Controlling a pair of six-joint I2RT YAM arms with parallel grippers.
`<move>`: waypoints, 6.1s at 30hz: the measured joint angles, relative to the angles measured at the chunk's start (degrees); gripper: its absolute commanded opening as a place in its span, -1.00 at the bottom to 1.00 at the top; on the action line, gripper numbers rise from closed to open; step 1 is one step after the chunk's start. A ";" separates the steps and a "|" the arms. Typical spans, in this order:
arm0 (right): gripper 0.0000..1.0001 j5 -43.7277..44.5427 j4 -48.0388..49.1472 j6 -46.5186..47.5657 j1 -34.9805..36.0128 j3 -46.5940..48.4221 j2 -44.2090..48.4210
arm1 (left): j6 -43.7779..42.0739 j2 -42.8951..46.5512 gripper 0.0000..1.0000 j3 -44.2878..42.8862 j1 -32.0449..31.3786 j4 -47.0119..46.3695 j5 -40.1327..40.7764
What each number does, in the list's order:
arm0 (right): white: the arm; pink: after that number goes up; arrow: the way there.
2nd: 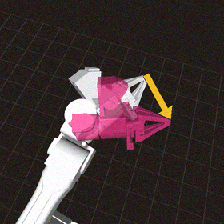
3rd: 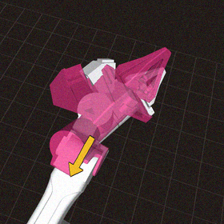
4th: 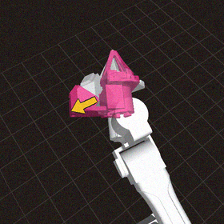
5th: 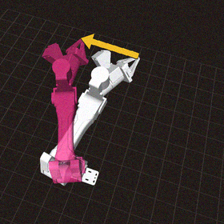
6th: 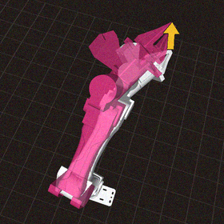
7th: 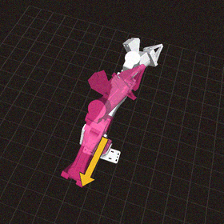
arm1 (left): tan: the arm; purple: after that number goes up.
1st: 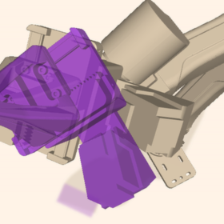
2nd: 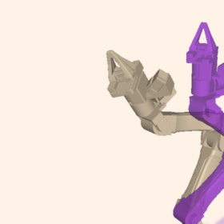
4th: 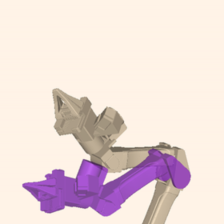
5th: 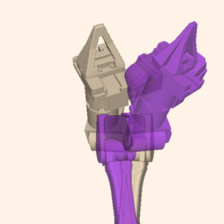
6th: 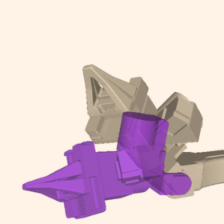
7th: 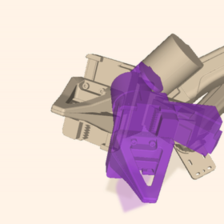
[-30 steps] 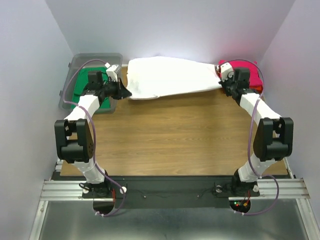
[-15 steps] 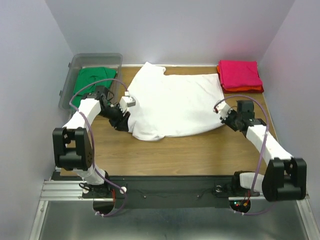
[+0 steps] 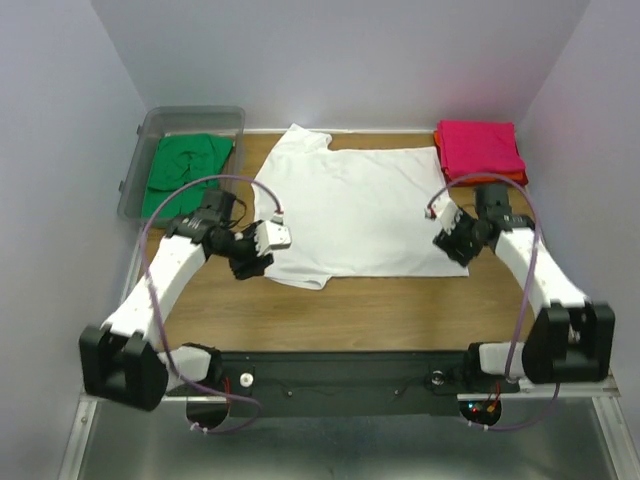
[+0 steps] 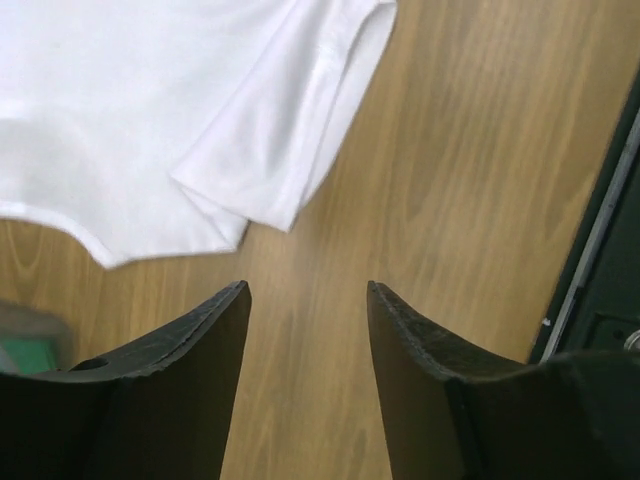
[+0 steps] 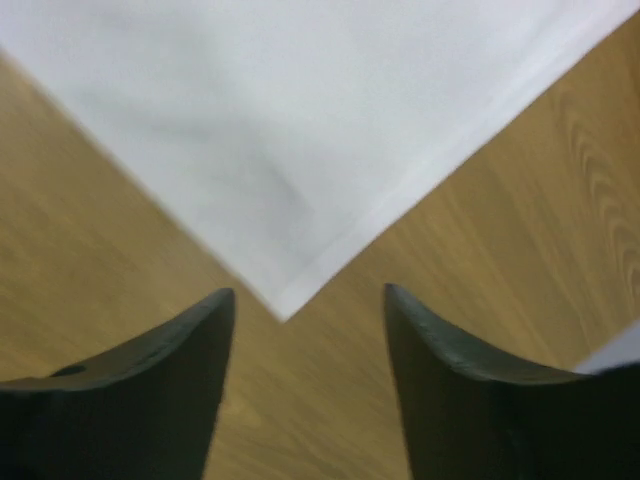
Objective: Fold and stack the t-shirts
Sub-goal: Flatten the tshirt out
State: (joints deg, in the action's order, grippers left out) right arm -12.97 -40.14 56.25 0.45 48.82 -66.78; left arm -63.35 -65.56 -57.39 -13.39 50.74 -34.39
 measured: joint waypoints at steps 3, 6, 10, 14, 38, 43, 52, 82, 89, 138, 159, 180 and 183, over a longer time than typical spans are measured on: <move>-0.03 -1.60 0.74 -6.95 -0.02 8.39 -12.98 | 3.93 -7.96 -0.03 0.04 -3.39 -7.74 2.05; -0.08 -3.15 1.20 -12.96 0.00 13.51 -21.29 | 7.52 -14.29 -0.18 0.07 -6.60 -14.34 5.53; -0.12 -4.42 1.16 -18.95 0.00 16.55 -27.34 | 9.97 -17.38 -0.35 0.07 -9.70 -20.72 10.49; -0.13 -4.42 1.29 -22.67 0.00 17.49 -31.30 | 10.23 -19.28 -0.44 0.92 -12.37 -25.66 15.19; -0.17 -0.83 2.95 -26.45 0.07 18.97 -37.46 | 0.00 -19.17 -0.63 11.78 -26.73 -21.75 23.87; -0.16 1.07 4.39 -25.05 0.20 15.39 -34.60 | -1.03 -18.34 -0.51 9.66 -30.49 -12.15 19.08; -0.15 4.04 0.68 -22.16 0.37 11.45 -29.99 | 0.70 -15.52 -0.43 0.96 -30.93 -2.51 13.22; -0.07 4.11 -2.43 -18.36 2.67 8.41 -28.20 | 11.30 -24.83 -0.43 3.93 -12.48 -12.61 13.44; -0.09 0.83 -10.71 -19.08 1.75 15.47 -28.76 | 11.21 -22.56 -0.41 -4.74 -11.93 -5.84 9.68; -0.14 -2.29 1.20 -40.15 -7.10 50.47 -54.25 | 27.96 -42.73 0.15 -38.14 0.63 -20.72 1.16; -0.03 4.37 14.16 -49.81 -7.02 47.06 -58.53 | 43.36 -64.30 0.20 -53.46 3.04 -30.56 3.72; 0.01 6.80 18.40 -52.02 -7.02 45.46 -57.31 | 49.33 -75.34 0.21 -65.09 3.17 -33.05 8.90; -0.01 6.78 18.64 -52.48 -7.02 45.59 -57.37 | 49.66 -76.35 0.25 -66.01 3.17 -33.00 8.98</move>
State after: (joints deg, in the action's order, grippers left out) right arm -6.20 -21.50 3.77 -6.57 94.41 -124.16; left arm -13.69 -141.91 -123.39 -10.22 17.74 -25.41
